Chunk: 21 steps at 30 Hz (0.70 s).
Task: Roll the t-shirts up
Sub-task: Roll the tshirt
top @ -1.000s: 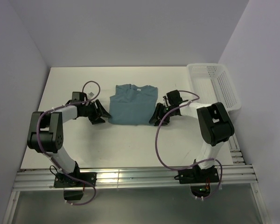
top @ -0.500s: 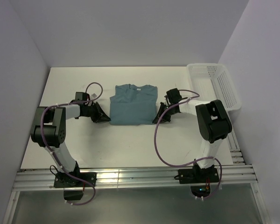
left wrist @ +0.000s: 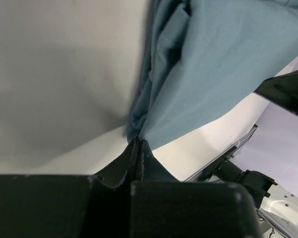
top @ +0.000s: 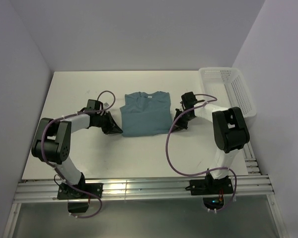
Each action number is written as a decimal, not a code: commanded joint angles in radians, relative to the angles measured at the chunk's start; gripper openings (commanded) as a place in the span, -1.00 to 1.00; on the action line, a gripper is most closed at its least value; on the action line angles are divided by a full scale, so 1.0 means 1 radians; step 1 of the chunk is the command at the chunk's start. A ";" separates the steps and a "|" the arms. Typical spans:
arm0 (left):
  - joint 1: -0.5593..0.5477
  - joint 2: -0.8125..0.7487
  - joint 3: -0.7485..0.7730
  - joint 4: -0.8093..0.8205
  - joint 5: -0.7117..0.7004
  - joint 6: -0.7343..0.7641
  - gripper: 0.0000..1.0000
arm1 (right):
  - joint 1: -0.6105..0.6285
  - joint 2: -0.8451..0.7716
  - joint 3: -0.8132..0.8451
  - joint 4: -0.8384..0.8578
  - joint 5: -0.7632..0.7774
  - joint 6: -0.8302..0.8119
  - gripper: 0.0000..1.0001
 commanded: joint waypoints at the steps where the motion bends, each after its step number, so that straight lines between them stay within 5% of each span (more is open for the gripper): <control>1: -0.039 -0.102 -0.054 -0.074 -0.078 -0.059 -0.99 | -0.030 -0.018 0.084 -0.128 0.106 -0.073 -1.00; 15: -0.114 -0.294 -0.215 -0.068 -0.147 -0.206 -0.99 | -0.040 -0.103 -0.017 -0.207 0.021 -0.098 -1.00; 21: -0.148 -0.380 -0.267 -0.060 -0.175 -0.258 -0.61 | -0.041 -0.138 -0.029 -0.251 0.032 -0.132 -1.00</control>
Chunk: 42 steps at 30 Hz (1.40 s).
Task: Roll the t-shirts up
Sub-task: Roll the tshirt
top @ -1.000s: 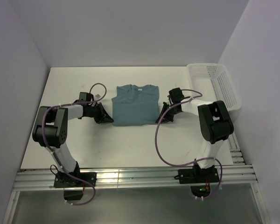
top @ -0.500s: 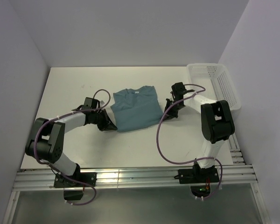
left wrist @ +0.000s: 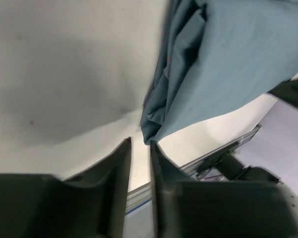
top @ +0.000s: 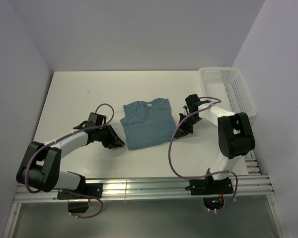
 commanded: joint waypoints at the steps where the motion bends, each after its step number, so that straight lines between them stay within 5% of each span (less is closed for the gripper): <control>1: -0.019 -0.072 -0.018 -0.026 -0.058 -0.044 -0.40 | -0.018 -0.051 0.001 -0.053 0.029 -0.042 -1.00; 4: -0.030 -0.148 -0.028 -0.031 -0.078 -0.062 0.02 | -0.018 -0.060 0.002 -0.061 0.016 -0.044 -1.00; 10: -0.062 -0.225 -0.130 0.073 -0.043 -0.165 0.45 | -0.019 -0.077 -0.027 -0.043 -0.018 -0.038 -1.00; 23: -0.208 -0.047 -0.157 0.291 -0.151 -0.265 0.47 | -0.018 -0.112 -0.077 -0.001 -0.049 0.001 -1.00; 29: -0.210 -0.006 -0.145 0.273 -0.208 -0.306 0.33 | -0.018 -0.129 -0.090 0.008 -0.046 0.013 -1.00; 32: -0.208 0.025 -0.148 0.271 -0.216 -0.322 0.11 | -0.018 -0.134 -0.097 0.017 -0.055 0.024 -1.00; 39: -0.210 0.126 -0.069 0.217 -0.208 -0.268 -0.81 | -0.018 -0.131 -0.106 0.011 -0.072 0.028 -1.00; 42: -0.208 0.115 -0.019 0.118 -0.228 -0.228 -0.99 | -0.018 -0.135 -0.103 -0.012 -0.070 0.027 -1.00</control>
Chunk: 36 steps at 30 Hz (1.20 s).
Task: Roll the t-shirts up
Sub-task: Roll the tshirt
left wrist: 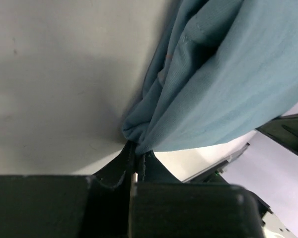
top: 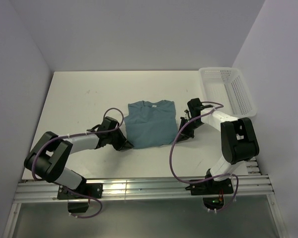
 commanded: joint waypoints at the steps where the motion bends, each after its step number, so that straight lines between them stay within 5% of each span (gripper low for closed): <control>1: -0.003 -0.003 0.037 -0.144 -0.080 0.067 -0.99 | -0.008 -0.043 -0.005 -0.033 -0.020 0.004 -1.00; 17: -0.002 -0.230 0.011 -0.451 0.084 0.012 -0.99 | -0.008 -0.108 -0.090 -0.237 -0.126 0.055 -1.00; 36: 0.009 -0.198 0.188 -0.528 0.216 -0.141 -0.99 | -0.013 -0.064 0.074 -0.541 -0.116 0.223 -1.00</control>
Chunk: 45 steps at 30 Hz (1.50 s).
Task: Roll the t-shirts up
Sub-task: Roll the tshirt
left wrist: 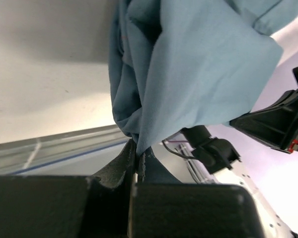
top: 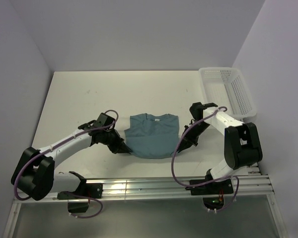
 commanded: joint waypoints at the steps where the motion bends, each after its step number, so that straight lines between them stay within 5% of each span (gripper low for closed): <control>1: 0.014 0.009 0.047 0.001 0.060 -0.067 -0.99 | -0.013 0.012 0.053 -0.118 -0.022 0.071 -1.00; 21: 0.252 0.176 0.264 -0.052 0.169 -0.057 -0.99 | -0.106 0.108 0.211 -0.204 -0.154 0.272 -1.00; 45: 0.315 0.635 0.729 -0.075 0.177 -0.029 -0.99 | -0.188 0.184 0.119 0.150 -0.313 0.778 -1.00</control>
